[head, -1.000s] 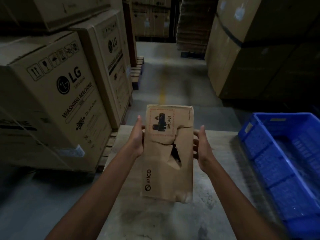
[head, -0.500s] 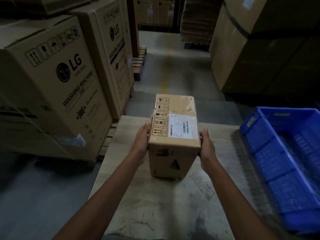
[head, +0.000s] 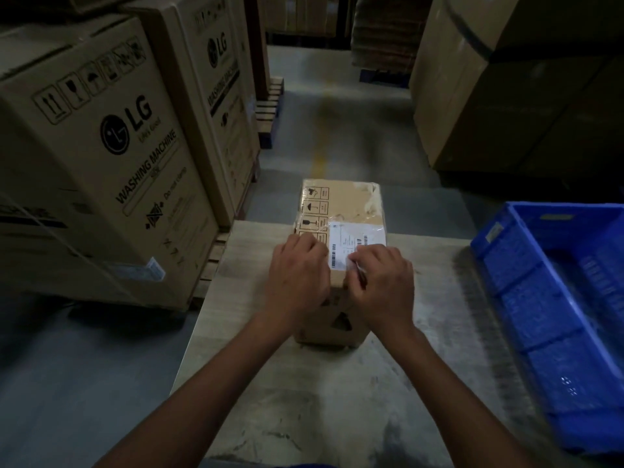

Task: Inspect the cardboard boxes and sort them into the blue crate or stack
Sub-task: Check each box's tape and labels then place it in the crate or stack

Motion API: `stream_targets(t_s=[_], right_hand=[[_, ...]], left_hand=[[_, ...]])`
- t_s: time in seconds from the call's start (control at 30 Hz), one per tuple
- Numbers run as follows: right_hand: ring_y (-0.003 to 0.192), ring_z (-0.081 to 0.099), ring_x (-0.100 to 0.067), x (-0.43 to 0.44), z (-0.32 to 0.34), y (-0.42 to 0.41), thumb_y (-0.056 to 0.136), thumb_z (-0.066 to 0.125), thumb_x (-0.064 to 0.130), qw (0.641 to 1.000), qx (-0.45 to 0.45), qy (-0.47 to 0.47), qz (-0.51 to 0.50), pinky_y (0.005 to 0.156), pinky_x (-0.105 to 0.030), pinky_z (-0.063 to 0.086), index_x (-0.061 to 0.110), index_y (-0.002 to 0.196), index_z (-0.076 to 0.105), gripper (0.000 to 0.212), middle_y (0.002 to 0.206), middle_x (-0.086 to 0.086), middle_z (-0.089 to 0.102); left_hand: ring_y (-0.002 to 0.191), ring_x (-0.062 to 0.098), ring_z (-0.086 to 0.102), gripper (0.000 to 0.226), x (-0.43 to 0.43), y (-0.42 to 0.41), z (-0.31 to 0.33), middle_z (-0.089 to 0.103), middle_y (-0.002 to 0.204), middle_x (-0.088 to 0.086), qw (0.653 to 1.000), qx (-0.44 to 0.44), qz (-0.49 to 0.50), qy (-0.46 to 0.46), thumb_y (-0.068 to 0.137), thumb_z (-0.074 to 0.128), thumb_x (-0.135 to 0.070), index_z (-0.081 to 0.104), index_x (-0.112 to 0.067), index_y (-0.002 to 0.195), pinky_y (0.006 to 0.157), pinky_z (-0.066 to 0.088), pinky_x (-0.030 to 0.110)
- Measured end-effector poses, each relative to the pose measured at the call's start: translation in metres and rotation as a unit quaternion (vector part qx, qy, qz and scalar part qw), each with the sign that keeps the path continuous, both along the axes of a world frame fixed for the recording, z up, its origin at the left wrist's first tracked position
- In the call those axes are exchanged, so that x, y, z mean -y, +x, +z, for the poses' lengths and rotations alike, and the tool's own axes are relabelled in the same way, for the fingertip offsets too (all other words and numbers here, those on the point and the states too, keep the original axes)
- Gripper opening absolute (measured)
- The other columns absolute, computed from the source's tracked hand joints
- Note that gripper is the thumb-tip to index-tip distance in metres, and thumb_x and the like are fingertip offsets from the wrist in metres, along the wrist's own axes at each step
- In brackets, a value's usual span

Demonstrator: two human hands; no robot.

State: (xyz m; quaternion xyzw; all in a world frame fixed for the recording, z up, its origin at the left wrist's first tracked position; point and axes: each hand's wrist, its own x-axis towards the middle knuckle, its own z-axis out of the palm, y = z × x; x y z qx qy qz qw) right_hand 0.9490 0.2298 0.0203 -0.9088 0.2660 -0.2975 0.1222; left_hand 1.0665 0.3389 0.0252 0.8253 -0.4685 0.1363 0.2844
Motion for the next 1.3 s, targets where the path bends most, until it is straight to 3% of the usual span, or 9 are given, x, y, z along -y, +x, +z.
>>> stream_targets(t_s=[0.1,0.2,0.43,0.6,0.77,0.93,1.1,1.2,1.3], right_hand=[[0.093,0.060,-0.024,0.013,0.018,0.011,0.094,0.061,0.033,0.999,-0.046,0.015,-0.003,0.078,-0.036,0.048,0.016,0.103,0.069,0.021,0.103,-0.005,0.067],[0.109,0.057,-0.024,0.019,0.023,0.022,0.097,0.051,0.042,0.992,-0.123,0.016,-0.009,0.091,-0.037,0.044,0.017,0.122,0.063,0.037,0.123,-0.007,0.063],[0.103,0.051,-0.019,0.030,0.034,0.036,0.101,0.047,0.041,0.986,-0.166,-0.029,-0.007,0.088,-0.036,0.046,0.019,0.114,0.061,0.029,0.116,-0.003,0.059],[0.129,0.045,-0.022,0.045,0.029,0.053,0.102,0.040,0.046,0.985,-0.171,-0.005,0.019,0.103,-0.043,0.041,0.021,0.137,0.051,0.045,0.143,-0.004,0.049],[0.127,0.045,-0.020,0.050,0.019,0.053,0.100,0.043,0.048,0.987,-0.158,0.001,0.017,0.101,-0.043,0.042,0.023,0.135,0.053,0.045,0.139,0.000,0.051],[0.138,0.038,-0.018,0.048,0.017,0.050,0.098,0.050,0.049,0.988,-0.138,0.061,0.013,0.110,-0.044,0.038,0.025,0.141,0.052,0.049,0.149,0.002,0.046],[0.120,0.046,-0.019,0.048,0.028,0.049,0.097,0.049,0.048,0.986,-0.162,0.015,-0.022,0.097,-0.044,0.043,0.025,0.130,0.055,0.040,0.130,0.002,0.051],[0.111,0.048,-0.020,0.051,0.033,0.056,0.098,0.047,0.049,0.984,-0.169,-0.011,-0.048,0.092,-0.044,0.042,0.024,0.121,0.058,0.035,0.123,0.000,0.053],[0.113,0.046,-0.022,0.049,0.036,0.065,0.098,0.047,0.049,0.982,-0.177,-0.003,-0.067,0.093,-0.043,0.043,0.023,0.120,0.058,0.036,0.125,-0.003,0.052]], left_hand=[[0.112,0.027,0.054,0.021,0.016,0.015,0.011,0.061,0.121,0.009,0.998,-0.022,-0.022,0.058,0.092,0.058,-0.019,0.064,-0.012,0.111,0.096,0.047,0.040],[0.135,0.024,0.041,0.038,0.025,0.022,0.011,0.050,0.145,0.007,0.992,-0.056,-0.036,0.109,0.099,0.050,-0.029,0.056,-0.015,0.134,0.117,0.031,0.041],[0.107,0.022,0.055,0.026,0.038,0.039,0.028,0.062,0.115,0.005,0.994,-0.015,-0.020,0.110,0.097,0.051,-0.027,0.064,-0.015,0.115,0.093,0.045,0.037],[0.141,0.027,0.036,0.044,0.051,0.056,0.023,0.044,0.150,0.010,0.988,-0.049,-0.045,0.138,0.102,0.044,-0.034,0.050,-0.014,0.141,0.116,0.030,0.046],[0.133,0.025,0.042,0.040,0.052,0.056,0.014,0.051,0.141,0.009,0.992,-0.064,-0.038,0.101,0.100,0.048,-0.033,0.056,-0.012,0.133,0.108,0.039,0.043],[0.116,0.022,0.048,0.040,0.040,0.049,0.011,0.049,0.126,0.006,0.986,-0.141,0.089,-0.009,0.096,0.057,-0.035,0.053,-0.016,0.130,0.091,0.049,0.036],[0.135,0.023,0.042,0.064,0.023,0.018,0.006,0.038,0.150,0.004,0.943,-0.322,0.077,0.019,0.097,0.057,-0.039,0.030,-0.026,0.153,0.104,0.041,0.040],[0.141,0.023,0.034,0.065,0.019,-0.003,0.003,0.031,0.158,0.002,0.950,-0.303,0.072,0.016,0.100,0.050,-0.045,0.024,-0.025,0.156,0.110,0.035,0.041],[0.137,0.019,0.041,0.055,0.013,0.017,0.002,0.041,0.154,0.001,0.955,-0.289,0.060,-0.001,0.102,0.048,-0.045,0.037,-0.026,0.152,0.108,0.035,0.036]])
